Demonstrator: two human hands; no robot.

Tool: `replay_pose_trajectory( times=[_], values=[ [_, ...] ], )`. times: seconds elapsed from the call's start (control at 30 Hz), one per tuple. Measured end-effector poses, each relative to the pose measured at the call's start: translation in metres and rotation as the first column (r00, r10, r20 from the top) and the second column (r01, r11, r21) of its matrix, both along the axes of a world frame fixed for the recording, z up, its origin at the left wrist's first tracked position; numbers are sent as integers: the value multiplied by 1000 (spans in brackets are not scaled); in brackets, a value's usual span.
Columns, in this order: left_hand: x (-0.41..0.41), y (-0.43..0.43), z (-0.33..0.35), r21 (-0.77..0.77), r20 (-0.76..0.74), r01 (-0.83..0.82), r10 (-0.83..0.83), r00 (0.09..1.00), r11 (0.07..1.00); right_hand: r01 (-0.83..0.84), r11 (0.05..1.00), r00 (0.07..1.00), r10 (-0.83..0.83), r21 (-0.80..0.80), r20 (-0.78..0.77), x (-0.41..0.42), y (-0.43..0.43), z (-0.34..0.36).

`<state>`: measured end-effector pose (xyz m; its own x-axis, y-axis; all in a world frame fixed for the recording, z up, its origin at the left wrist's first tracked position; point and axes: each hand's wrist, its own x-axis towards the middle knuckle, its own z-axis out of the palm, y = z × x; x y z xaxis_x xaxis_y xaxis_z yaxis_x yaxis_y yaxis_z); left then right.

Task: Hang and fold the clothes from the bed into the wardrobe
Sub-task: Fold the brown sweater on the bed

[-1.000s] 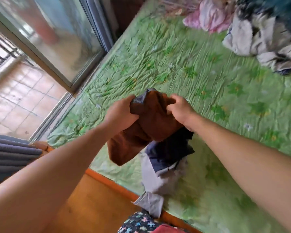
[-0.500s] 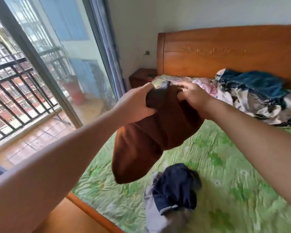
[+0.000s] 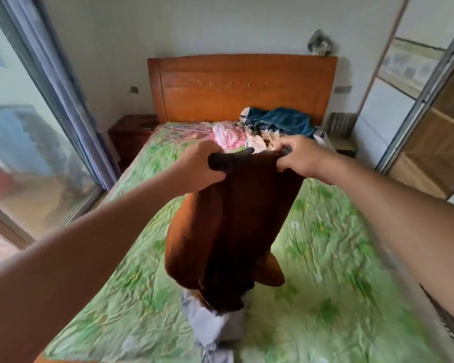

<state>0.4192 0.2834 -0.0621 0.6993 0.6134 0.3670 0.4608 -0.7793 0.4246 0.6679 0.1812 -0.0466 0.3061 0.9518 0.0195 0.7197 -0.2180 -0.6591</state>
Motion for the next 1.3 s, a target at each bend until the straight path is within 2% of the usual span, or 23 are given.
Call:
replay_pose_trajectory(
  times=[0.07,0.17,0.27,0.33,0.43,0.5,0.6,0.67,0.77,0.87,0.9,1.13,1.2,1.3],
  values=[
    [10,-11,-8,-65,-43,25,-27,999,998,128,985,985,-140,117,98,19,-28,1],
    [23,-18,-15,-38,-95,24,-27,995,999,268,924,949,-302,273,93,48,-76,0],
    [37,-33,-18,-37,-367,72,-81,927,997,370,852,910,-413,370,43,70,-120,-4],
    [47,-49,-24,-62,-492,111,-127,861,992,407,811,889,-457,420,21,83,-141,-3],
    [64,-69,-32,-12,-575,73,-67,815,997,390,791,897,-442,471,0,104,-170,-4],
    [72,-78,-36,4,-527,1,2,850,1000,409,760,888,-459,505,-28,123,-190,-7],
    [82,-91,-40,-99,-230,-154,128,965,983,431,726,874,-483,535,-50,159,-224,-16],
    [94,-108,-39,-139,-26,-204,202,979,969,421,721,874,-485,550,-33,184,-246,-23],
    [117,-139,-32,-21,132,-172,173,976,985,386,736,884,-467,556,3,211,-270,-33],
    [130,-164,-19,222,80,-174,160,984,959,373,739,872,-486,561,61,230,-285,-36],
    [134,-171,-14,259,50,-167,160,986,951,369,745,872,-485,556,72,235,-289,-36],
    [163,-170,3,369,-63,-173,211,975,913,397,769,878,-476,501,36,262,-287,-31],
    [168,-156,6,412,-140,-177,254,957,894,435,746,860,-511,504,14,274,-280,-31],
    [176,-123,10,398,-294,-117,248,923,910,511,707,835,-543,489,-88,293,-263,-32]
  ],
)
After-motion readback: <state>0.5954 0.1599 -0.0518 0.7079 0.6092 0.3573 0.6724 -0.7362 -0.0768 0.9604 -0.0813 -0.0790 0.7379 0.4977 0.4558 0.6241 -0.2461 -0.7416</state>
